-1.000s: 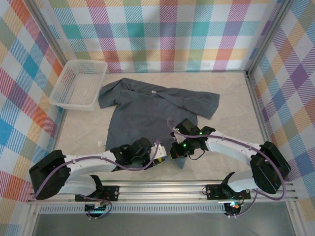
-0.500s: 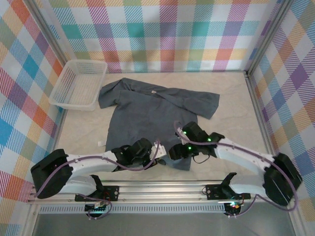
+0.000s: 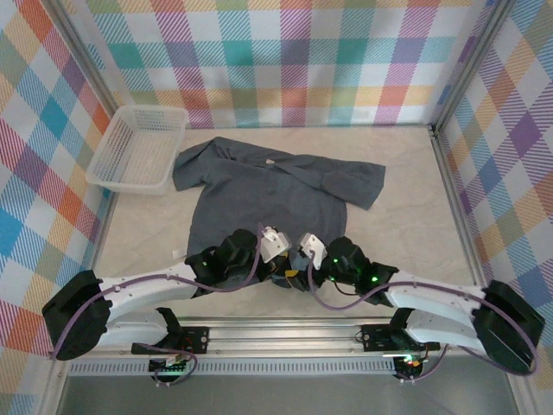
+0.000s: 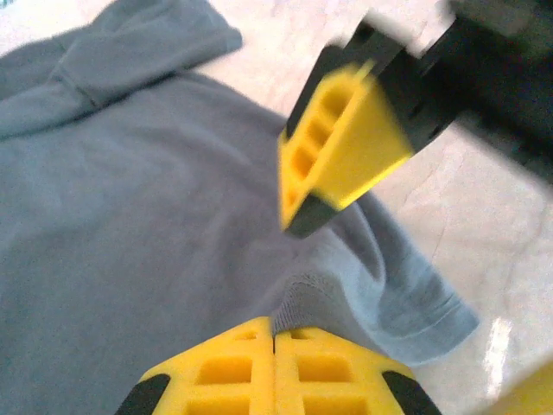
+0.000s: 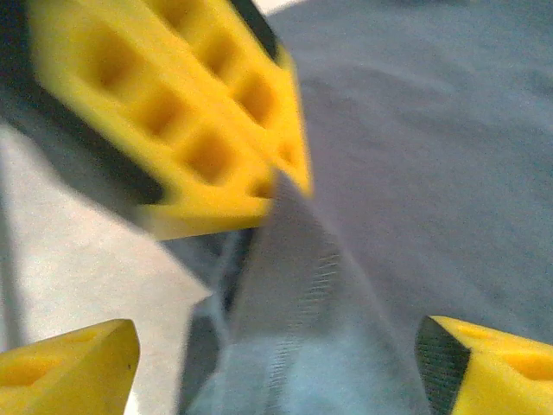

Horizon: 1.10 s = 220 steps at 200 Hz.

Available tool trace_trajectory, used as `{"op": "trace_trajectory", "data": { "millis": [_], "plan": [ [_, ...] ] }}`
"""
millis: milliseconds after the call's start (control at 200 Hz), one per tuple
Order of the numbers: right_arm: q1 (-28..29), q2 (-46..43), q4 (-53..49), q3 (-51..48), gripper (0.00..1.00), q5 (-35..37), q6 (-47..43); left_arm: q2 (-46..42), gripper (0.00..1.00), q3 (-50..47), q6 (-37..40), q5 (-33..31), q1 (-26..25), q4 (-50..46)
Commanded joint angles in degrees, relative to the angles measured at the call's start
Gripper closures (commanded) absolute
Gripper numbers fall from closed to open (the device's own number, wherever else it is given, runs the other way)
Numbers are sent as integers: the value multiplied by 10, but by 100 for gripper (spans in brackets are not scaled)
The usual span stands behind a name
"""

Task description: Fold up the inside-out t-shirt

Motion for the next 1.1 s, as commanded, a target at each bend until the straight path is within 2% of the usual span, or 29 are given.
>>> {"op": "trace_trajectory", "data": {
  "millis": [0,45,105,140,195,220,315,350,375,460,545,660,720,785,835,890,1030,1095],
  "plan": [
    [1,61,84,32,43,158,-36,-30,100,21,-18,25,5,26],
    [1,78,74,49,64,171,-16,-42,100,19,-12,33,5,17],
    [-2,81,64,61,94,146,-6,-53,100,16,-3,34,6,-7],
    [-2,75,59,63,100,132,3,-58,100,16,2,26,6,-21],
    [-3,57,41,66,100,115,21,-65,100,8,6,0,6,-31],
    [-4,47,32,67,100,111,26,-67,88,3,4,-12,6,-29],
    [-9,4,-4,72,100,85,51,-32,25,-10,3,-33,5,4],
    [-11,-8,-14,72,100,75,61,-7,6,-13,0,-39,3,34],
    [-13,-14,-17,73,100,64,64,13,0,-15,-2,-45,1,56],
    [-15,-33,-38,78,100,47,63,71,0,-21,-27,-106,0,135],
    [-17,-52,-63,84,100,56,63,120,0,-12,-38,-204,2,175],
    [-21,-77,-82,81,100,67,68,162,0,19,-39,-314,11,174],
    [-23,-94,-103,77,100,96,65,154,0,27,-39,-339,26,167],
    [-26,-112,-136,70,100,168,70,124,6,28,-47,-316,50,148],
    [-36,-128,-160,66,100,208,76,91,18,25,-52,-281,72,128],
    [-52,-145,-176,61,100,206,76,54,34,20,-49,-234,91,104],
    [-76,-179,-195,53,100,204,53,-23,99,33,-57,-192,138,-20],
    [-98,-197,-207,51,99,251,59,-59,100,48,-78,-176,166,-84]
  ]
}}
